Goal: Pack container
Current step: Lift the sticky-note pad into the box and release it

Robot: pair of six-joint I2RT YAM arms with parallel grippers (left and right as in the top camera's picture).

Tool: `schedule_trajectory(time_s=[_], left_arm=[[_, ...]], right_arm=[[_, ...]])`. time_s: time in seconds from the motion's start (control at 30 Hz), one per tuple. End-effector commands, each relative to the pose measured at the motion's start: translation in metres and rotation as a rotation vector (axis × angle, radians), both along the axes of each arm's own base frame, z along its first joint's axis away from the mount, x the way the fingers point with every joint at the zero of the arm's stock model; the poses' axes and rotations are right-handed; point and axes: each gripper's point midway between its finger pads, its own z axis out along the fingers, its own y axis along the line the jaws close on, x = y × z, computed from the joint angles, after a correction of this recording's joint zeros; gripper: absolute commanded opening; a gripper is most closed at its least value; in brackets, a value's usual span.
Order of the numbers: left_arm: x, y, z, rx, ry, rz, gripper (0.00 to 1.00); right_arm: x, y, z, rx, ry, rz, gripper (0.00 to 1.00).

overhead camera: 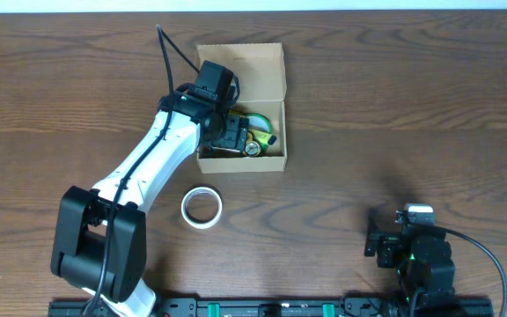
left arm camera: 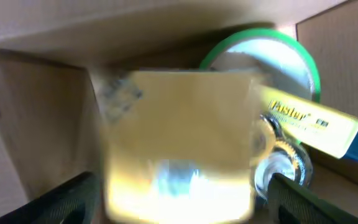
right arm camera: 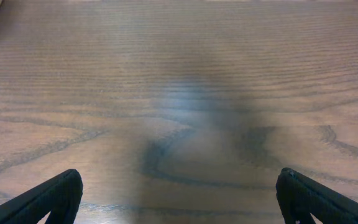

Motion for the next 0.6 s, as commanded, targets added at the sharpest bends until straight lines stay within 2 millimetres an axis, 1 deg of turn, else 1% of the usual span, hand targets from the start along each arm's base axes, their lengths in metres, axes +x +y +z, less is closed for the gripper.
schedule_trajectory(time_s=[0.0,0.03,0.17,0.23,0.27,0.33,0.37,0.4,0.43,0.5,0.53,0.57], left_arm=[[0.008,-0.002,0.001,-0.008,-0.020,0.006,0.98],[0.010,-0.003,0.002,-0.011,-0.028,0.006,0.96],[0.019,-0.006,0.010,-0.028,-0.075,0.007,0.96],[0.025,-0.009,0.025,-0.045,-0.116,0.008,0.96],[0.029,-0.010,0.037,-0.057,-0.142,0.012,0.98],[0.032,-0.012,0.075,-0.093,-0.211,0.035,1.00],[0.029,-0.011,0.095,-0.105,-0.243,0.045,1.00],[0.024,-0.006,0.108,-0.106,-0.263,0.079,1.00],[0.017,-0.001,0.117,-0.100,-0.270,0.108,1.00],[-0.005,0.013,0.131,-0.060,-0.260,0.183,1.00],[-0.022,0.020,0.136,-0.039,-0.243,0.223,1.00],[-0.030,0.022,0.137,-0.035,-0.232,0.240,1.00]], right_arm=[[-0.001,-0.002,-0.003,-0.012,0.005,-0.003,0.99],[-0.001,-0.002,-0.003,-0.012,0.005,-0.003,0.99],[-0.001,-0.002,-0.003,-0.012,0.005,-0.003,0.99],[-0.001,-0.002,-0.003,-0.012,0.005,-0.003,0.99],[-0.001,-0.002,-0.003,-0.012,0.005,-0.003,0.99],[-0.001,-0.002,-0.003,-0.012,0.005,-0.003,0.99],[-0.001,-0.002,-0.003,-0.012,0.005,-0.003,0.99],[-0.001,-0.002,-0.003,-0.012,0.005,-0.003,0.99],[-0.001,-0.002,-0.003,-0.012,0.005,-0.003,0.99],[-0.001,-0.002,-0.003,-0.012,0.005,-0.003,0.99],[-0.001,-0.002,-0.003,-0.012,0.005,-0.003,0.99],[-0.001,-0.002,-0.003,-0.012,0.005,-0.003,0.99]])
